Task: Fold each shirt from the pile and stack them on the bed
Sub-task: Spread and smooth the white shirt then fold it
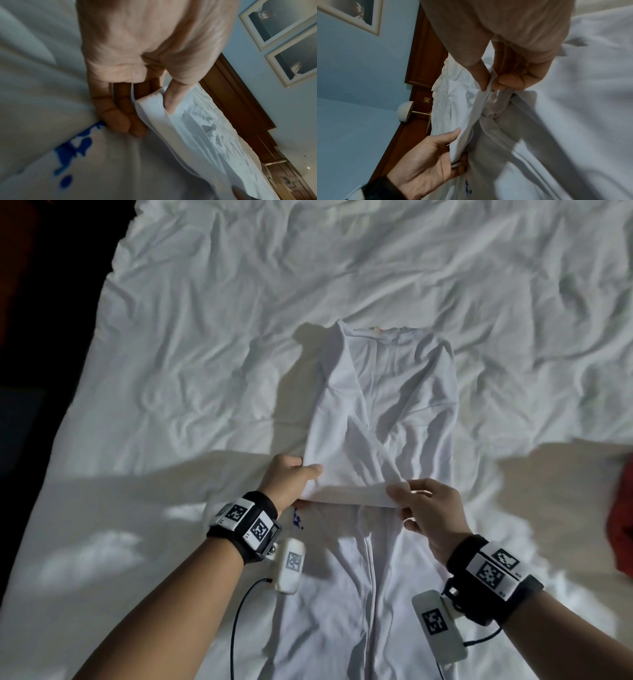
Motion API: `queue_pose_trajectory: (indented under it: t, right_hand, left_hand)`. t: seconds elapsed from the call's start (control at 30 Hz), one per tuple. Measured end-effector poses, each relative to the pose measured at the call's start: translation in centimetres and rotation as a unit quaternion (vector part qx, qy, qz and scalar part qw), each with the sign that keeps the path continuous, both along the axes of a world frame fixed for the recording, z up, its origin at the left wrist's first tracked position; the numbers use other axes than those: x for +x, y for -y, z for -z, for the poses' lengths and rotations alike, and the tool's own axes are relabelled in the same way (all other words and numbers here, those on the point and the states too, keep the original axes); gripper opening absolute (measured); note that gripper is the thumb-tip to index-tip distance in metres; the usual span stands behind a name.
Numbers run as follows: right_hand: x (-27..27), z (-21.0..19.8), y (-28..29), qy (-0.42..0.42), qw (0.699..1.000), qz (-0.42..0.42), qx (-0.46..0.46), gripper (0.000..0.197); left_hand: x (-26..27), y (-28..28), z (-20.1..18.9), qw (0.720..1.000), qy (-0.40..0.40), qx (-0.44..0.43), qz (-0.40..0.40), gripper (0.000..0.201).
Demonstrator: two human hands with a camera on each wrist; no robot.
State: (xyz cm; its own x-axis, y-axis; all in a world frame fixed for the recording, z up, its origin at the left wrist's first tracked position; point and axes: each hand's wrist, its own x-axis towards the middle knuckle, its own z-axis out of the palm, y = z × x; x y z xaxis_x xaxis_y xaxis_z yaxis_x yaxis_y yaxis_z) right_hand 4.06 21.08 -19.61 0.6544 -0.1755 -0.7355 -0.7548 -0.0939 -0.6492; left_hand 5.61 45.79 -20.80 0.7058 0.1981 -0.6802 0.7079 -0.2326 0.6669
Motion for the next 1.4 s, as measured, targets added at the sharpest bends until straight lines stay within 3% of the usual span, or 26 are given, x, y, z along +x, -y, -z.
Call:
queue_pose_trajectory:
  t: [0.03,0.17,0.27,0.3,0.4,0.47,0.53,0.57,0.63,0.7,0.8,0.83,0.9,0.93,1.0,1.07,1.2,1.27,1.4]
  right_hand:
    - [-0.1,0.2,0.1,0.008,1.000,-0.013,-0.019,0.022]
    - [-0.1,0.6,0.5,0.050,0.993,-0.057,-0.090,0.024]
    - [-0.2,0.6,0.4,0.072,0.973,-0.139,-0.168,0.034]
    - [-0.4,0.6,0.2,0.103,0.951,-0.180,-0.228,0.041]
    - [-0.5,0.9,-0.6,0.282,0.837,-0.291,-0.369,0.056]
    - [-0.2,1.3,-1.4,0.334,0.774,-0.396,-0.363,0.064]
    - [-0.1,2.5,-2.0,0.344,0.712,-0.496,-0.358,0.067]
    - [-0.1,3.2,-2.0,0.333,0.696,-0.526,-0.359,0.068]
    - [-0.1,4.1,-1.7,0.286,0.691,-0.556,-0.363,0.073]
    - [-0.2,4.4,-1.4,0.260,0.692,-0.562,-0.372,0.079]
    - [-0.3,3.9,-1.6,0.283,0.690,-0.550,-0.376,0.079]
    - [-0.3,4.0,-1.6,0.286,0.692,-0.548,-0.372,0.078]
    - [-0.4,4.5,-1.2,0.265,0.703,-0.551,-0.364,0.078]
    - [-0.4,4.7,-0.9,0.253,0.706,-0.554,-0.362,0.078]
    - [-0.4,4.8,-0.4,0.253,0.711,-0.551,-0.356,0.079]
    - [0.7,3.9,-0.1,0.272,0.732,-0.518,-0.350,0.077]
    - [6.0,3.7,1.3,0.306,0.741,-0.421,-0.425,0.074]
    - [8.7,5.0,2.1,0.264,0.740,-0.431,-0.443,0.077]
    - [11.7,7.4,2.7,0.235,0.719,-0.484,-0.439,0.082]
  left_hand:
    - [-0.1,-0.1,0.2,1.000,-0.003,0.007,0.012,0.029]
    - [-0.2,-0.7,1.1,0.996,0.019,0.062,0.063,0.041]
    - [0.5,-1.1,1.0,0.990,-0.007,0.091,0.105,0.036]
    - [1.0,-1.2,0.8,0.989,-0.009,0.097,0.110,0.037]
    - [3.1,-0.7,0.1,0.983,0.047,0.136,0.113,0.053]
    - [4.6,-0.2,-0.1,0.976,0.083,0.159,0.123,0.053]
    - [5.8,0.2,0.3,0.963,0.089,0.203,0.155,0.040]
    - [6.1,0.3,0.5,0.949,0.077,0.245,0.184,0.031]
    - [6.2,0.2,0.4,0.909,0.037,0.345,0.233,0.014]
    - [5.9,0.4,0.6,0.871,0.063,0.420,0.248,0.033]
    - [5.4,2.5,1.0,0.803,0.247,0.443,0.313,0.065]
    - [5.2,3.3,1.7,0.776,0.267,0.432,0.374,0.071]
    - [4.8,3.7,3.4,0.736,0.232,0.427,0.472,0.078]
    - [4.7,3.2,4.4,0.733,0.198,0.430,0.488,0.081]
    - [4.7,1.5,5.6,0.755,0.145,0.445,0.458,0.084]
    - [4.9,0.5,5.5,0.764,0.168,0.473,0.406,0.083]
    - [6.5,2.0,4.6,0.720,0.279,0.449,0.449,0.080]
    - [7.7,2.7,5.4,0.709,0.268,0.438,0.483,0.082]
    - [9.4,2.5,6.9,0.723,0.202,0.467,0.468,0.086]
